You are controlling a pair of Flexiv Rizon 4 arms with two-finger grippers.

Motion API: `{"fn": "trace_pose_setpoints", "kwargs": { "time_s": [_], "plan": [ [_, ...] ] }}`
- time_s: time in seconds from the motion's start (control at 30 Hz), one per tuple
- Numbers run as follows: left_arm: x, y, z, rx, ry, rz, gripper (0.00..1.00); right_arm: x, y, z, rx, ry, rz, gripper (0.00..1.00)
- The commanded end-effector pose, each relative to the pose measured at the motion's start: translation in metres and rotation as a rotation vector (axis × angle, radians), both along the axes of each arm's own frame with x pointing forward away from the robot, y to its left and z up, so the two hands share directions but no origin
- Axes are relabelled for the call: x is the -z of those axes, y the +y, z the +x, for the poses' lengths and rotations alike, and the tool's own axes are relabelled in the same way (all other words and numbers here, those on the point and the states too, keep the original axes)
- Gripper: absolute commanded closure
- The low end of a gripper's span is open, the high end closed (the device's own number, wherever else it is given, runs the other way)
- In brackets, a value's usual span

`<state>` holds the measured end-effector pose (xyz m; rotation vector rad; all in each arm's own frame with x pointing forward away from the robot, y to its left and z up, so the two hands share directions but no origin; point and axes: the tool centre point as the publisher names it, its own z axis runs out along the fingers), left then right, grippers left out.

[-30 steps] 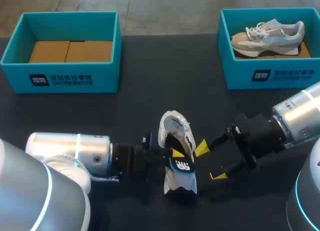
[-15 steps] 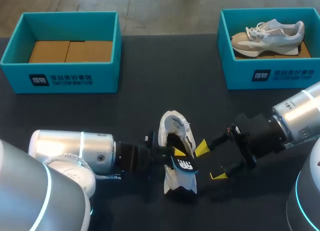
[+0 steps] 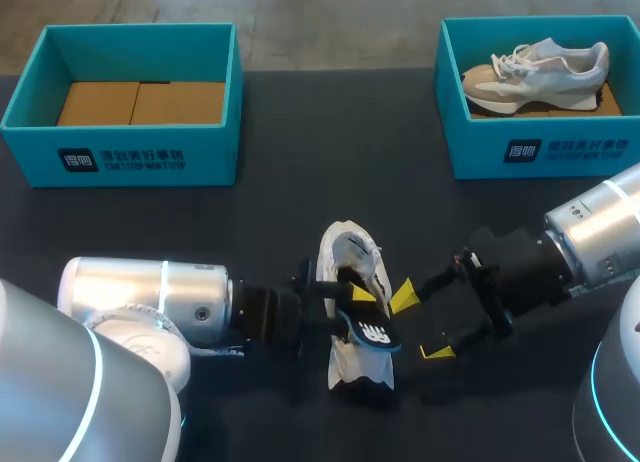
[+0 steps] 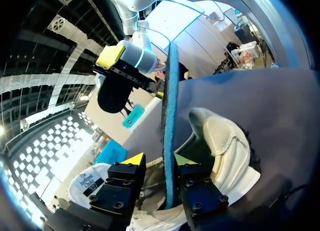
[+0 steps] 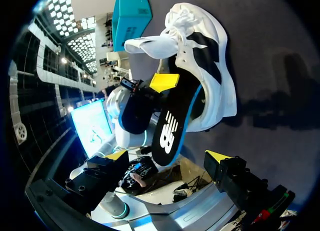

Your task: Take the shoe out of the shoebox, open the shoe tongue, remove and reinsert the insole, then place the shoe into the shoebox

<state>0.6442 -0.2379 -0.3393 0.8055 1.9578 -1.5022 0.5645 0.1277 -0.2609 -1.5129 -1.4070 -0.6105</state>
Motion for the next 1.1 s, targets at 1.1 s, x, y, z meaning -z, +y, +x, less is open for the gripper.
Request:
{"fn": "trace_pose_setpoints", "kwargs": {
  "time_s": [1.1],
  "plan": [
    [0.0, 0.007, -0.014, 0.054, -0.083, 0.017, 1.0, 0.0, 0.001, -0.001, 0.002, -0.001, -0.001, 0.0]
  ]
}}
